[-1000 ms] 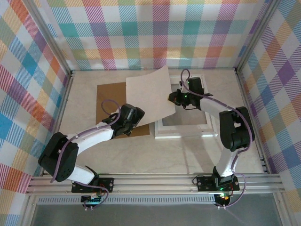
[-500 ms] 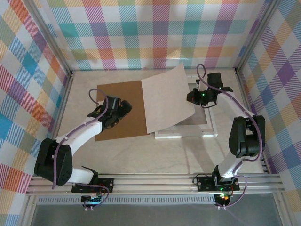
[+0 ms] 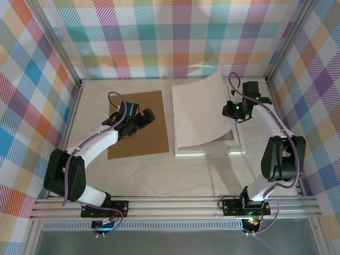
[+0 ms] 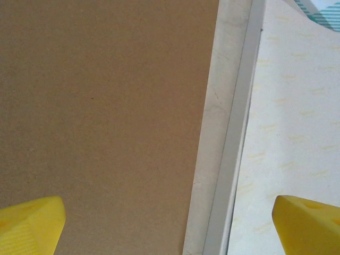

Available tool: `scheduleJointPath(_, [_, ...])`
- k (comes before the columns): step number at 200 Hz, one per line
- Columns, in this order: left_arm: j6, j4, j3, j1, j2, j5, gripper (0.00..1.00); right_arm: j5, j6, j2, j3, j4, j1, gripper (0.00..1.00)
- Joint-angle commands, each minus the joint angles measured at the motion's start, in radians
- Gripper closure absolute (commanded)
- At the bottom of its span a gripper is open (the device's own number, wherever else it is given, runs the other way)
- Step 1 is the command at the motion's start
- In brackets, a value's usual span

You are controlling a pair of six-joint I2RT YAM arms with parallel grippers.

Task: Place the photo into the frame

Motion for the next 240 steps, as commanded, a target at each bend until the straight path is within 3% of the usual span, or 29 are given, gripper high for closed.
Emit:
scheduleJointPath(1, [0.024, -0.016, -0.01, 0.003, 0.005, 0.017, 0.0, 0.044, -0.011, -0.033, -0.034, -0.007, -0.008, 1.0])
scheduleJointPath(40, [0.032, -0.01, -0.002, 0.003, 0.018, 0.037, 0.0, 0.037, -0.016, -0.036, -0.054, -0.008, -0.012, 1.0])
scheduleJointPath(72, [0.034, -0.002, 0.005, 0.003, 0.034, 0.056, 0.0, -0.06, -0.099, -0.015, -0.035, -0.038, -0.013, 1.0])
scheduleJointPath(96, [0.029, 0.003, 0.002, 0.003, 0.041, 0.067, 0.0, -0.052, -0.164, 0.009, 0.003, -0.087, -0.013, 1.0])
scheduleJointPath(214, [0.021, 0.014, -0.004, 0.003, 0.048, 0.09, 0.0, -0.113, -0.093, 0.054, -0.042, 0.002, -0.013, 1.0])
scheduleJointPath(240, [0.024, 0.01, -0.008, 0.003, 0.043, 0.089, 0.0, -0.089, -0.099, 0.07, -0.033, -0.012, -0.013, 0.9])
